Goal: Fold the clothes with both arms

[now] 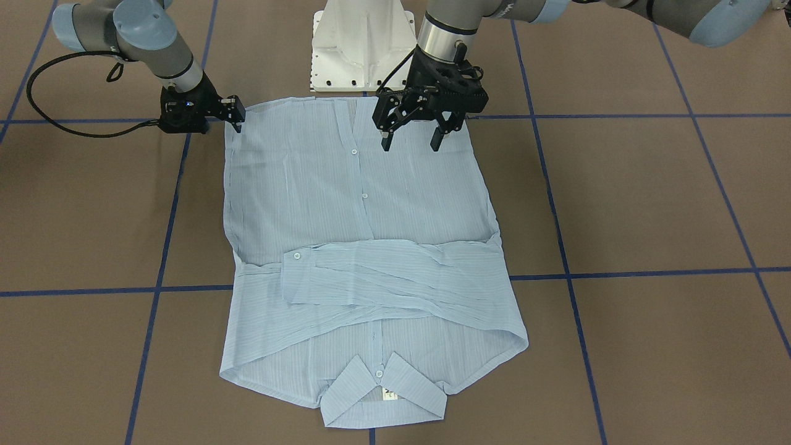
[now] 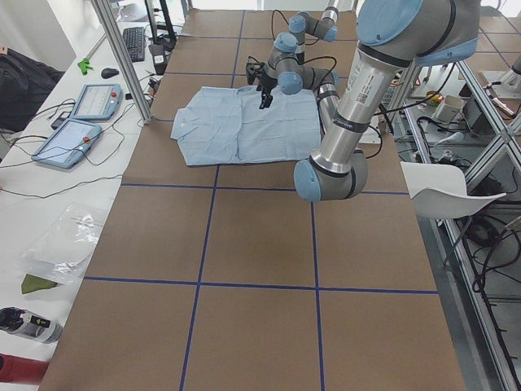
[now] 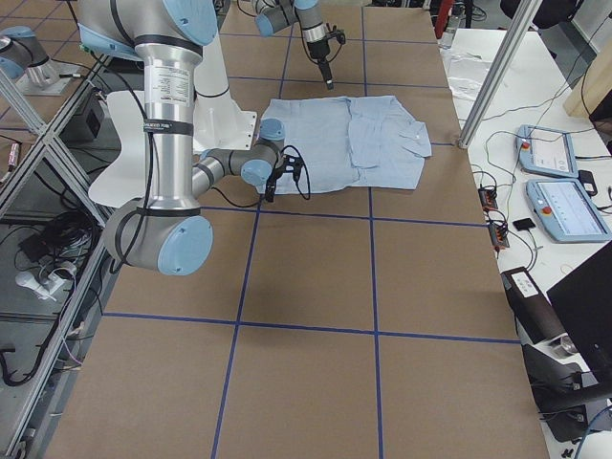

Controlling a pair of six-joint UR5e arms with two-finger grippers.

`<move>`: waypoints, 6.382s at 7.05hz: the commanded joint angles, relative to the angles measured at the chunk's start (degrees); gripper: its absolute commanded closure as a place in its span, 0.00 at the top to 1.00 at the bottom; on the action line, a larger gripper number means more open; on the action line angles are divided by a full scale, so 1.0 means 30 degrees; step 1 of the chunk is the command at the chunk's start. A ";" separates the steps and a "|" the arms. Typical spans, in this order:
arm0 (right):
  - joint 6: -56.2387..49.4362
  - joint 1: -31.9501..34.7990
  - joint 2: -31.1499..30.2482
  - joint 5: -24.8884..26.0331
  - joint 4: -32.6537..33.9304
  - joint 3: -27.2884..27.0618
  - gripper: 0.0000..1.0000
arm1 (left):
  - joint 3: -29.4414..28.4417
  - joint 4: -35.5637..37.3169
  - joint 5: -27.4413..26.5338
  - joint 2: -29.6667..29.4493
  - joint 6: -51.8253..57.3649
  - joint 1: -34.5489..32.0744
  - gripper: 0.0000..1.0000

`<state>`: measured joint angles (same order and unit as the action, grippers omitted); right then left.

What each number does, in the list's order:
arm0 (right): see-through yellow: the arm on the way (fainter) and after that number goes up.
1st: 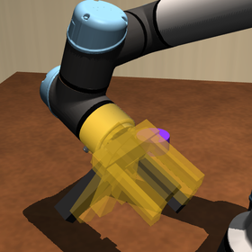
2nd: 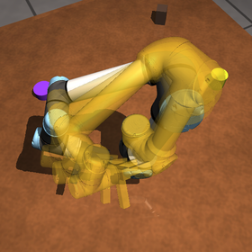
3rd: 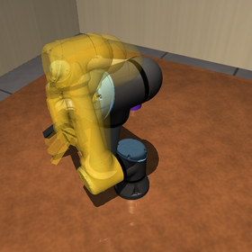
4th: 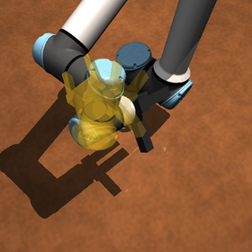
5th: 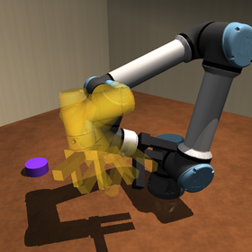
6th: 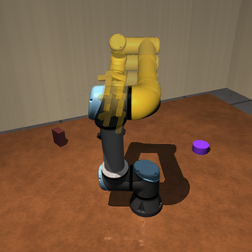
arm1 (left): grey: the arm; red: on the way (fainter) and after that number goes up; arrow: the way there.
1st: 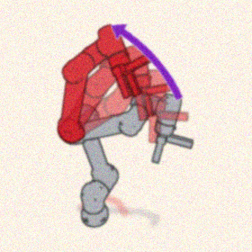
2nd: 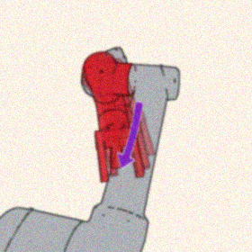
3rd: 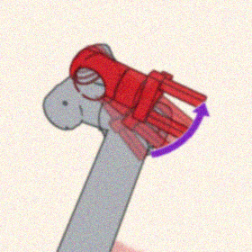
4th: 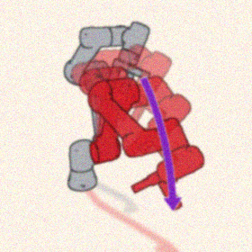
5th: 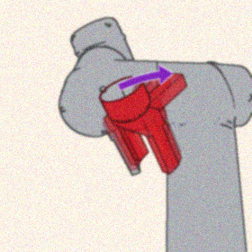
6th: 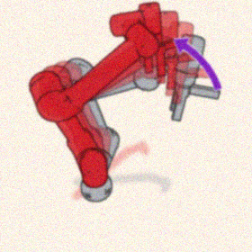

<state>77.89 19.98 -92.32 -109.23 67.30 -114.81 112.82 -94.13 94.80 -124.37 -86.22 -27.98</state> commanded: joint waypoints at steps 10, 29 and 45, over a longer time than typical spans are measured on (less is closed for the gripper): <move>0.0667 -0.1005 0.0218 -0.0211 0.0474 -0.0080 0.56 | 0.0216 -0.0029 0.0010 0.0411 0.0000 -0.0020 0.99; 0.0696 0.0781 0.0862 -0.0153 0.0798 -0.1514 0.00 | 0.2502 -0.5664 0.0662 0.8248 -0.4878 0.3160 0.99; 0.0667 0.1338 0.0833 -0.0621 0.0798 -0.1896 0.00 | 0.1066 -0.4306 -0.1191 0.8497 -0.6562 0.6425 0.60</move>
<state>79.89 23.79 -89.79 -110.98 69.70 -120.49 116.02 -107.06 91.23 -98.87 -105.91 -8.85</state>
